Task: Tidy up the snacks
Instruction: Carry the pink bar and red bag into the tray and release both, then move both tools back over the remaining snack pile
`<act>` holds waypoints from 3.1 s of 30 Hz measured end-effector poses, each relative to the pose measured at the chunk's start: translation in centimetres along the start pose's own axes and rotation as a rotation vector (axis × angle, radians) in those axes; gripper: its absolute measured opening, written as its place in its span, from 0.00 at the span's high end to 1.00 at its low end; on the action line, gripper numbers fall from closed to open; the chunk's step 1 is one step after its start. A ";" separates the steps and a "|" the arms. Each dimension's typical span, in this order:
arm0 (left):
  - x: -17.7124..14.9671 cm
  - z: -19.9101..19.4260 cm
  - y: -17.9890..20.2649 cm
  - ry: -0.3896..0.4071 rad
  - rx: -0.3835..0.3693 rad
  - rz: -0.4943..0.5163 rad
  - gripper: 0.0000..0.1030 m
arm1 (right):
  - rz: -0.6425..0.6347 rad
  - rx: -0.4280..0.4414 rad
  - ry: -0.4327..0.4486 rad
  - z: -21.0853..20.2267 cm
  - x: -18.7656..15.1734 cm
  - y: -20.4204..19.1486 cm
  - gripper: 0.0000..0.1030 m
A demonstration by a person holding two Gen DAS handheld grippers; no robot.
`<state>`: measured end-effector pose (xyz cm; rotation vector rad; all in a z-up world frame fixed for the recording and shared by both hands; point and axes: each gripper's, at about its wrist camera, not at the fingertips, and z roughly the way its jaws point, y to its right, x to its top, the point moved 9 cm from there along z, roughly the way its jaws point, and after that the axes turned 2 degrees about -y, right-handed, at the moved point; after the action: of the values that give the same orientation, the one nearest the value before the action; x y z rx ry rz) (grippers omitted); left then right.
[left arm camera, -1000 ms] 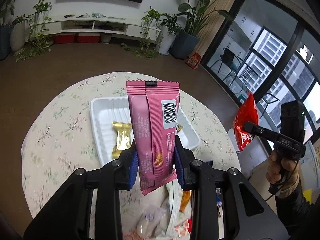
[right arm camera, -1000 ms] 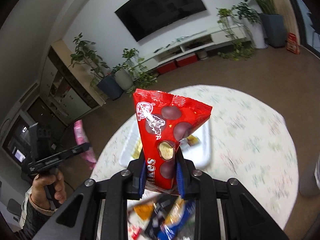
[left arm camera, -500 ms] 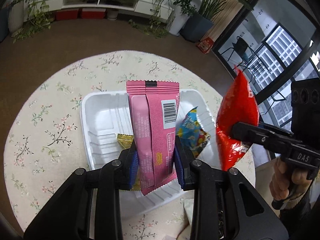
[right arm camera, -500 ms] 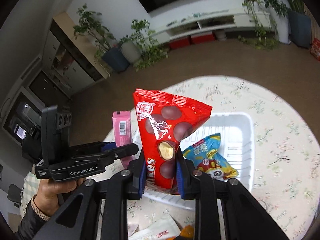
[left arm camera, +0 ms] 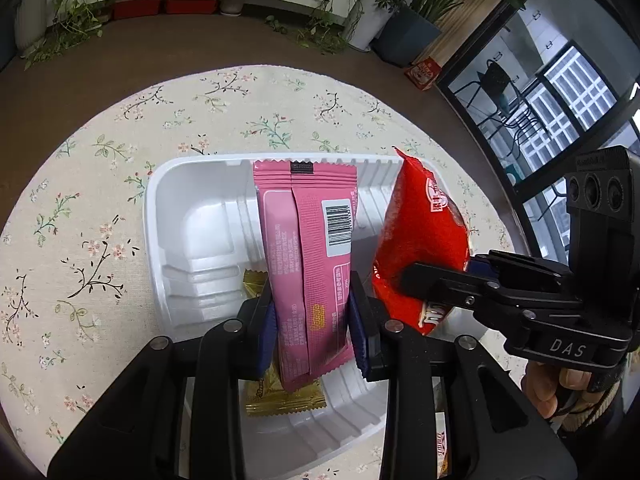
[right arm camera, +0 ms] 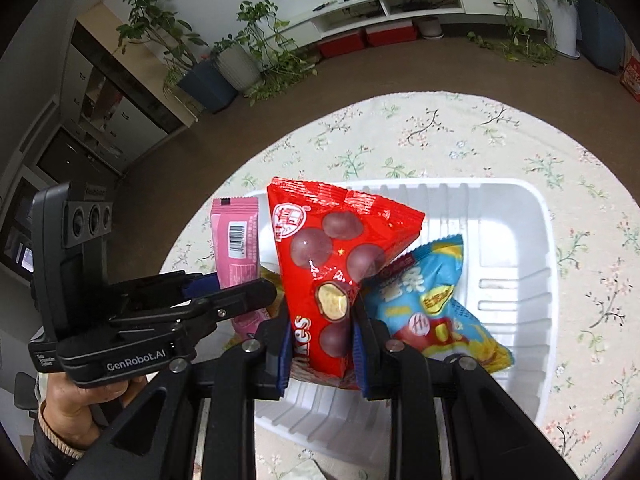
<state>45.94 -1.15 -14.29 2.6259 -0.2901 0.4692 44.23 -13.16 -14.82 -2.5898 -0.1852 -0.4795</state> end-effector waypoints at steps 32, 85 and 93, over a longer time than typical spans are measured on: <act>-0.8 -0.8 -0.2 -0.002 0.045 0.007 0.55 | 0.051 -0.039 -0.003 1.5 0.9 1.1 0.57; -32.3 -13.6 8.0 0.199 0.069 -0.009 0.01 | 0.205 0.048 0.241 -15.6 -29.5 -0.2 0.13; -31.8 -14.0 9.3 0.209 0.075 0.058 0.01 | 0.163 0.011 0.251 -15.8 -30.3 -1.0 0.13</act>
<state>10.23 1.17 -10.64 2.6177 -0.2859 0.7820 11.17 -21.39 -12.65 -2.4801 0.1082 -0.7331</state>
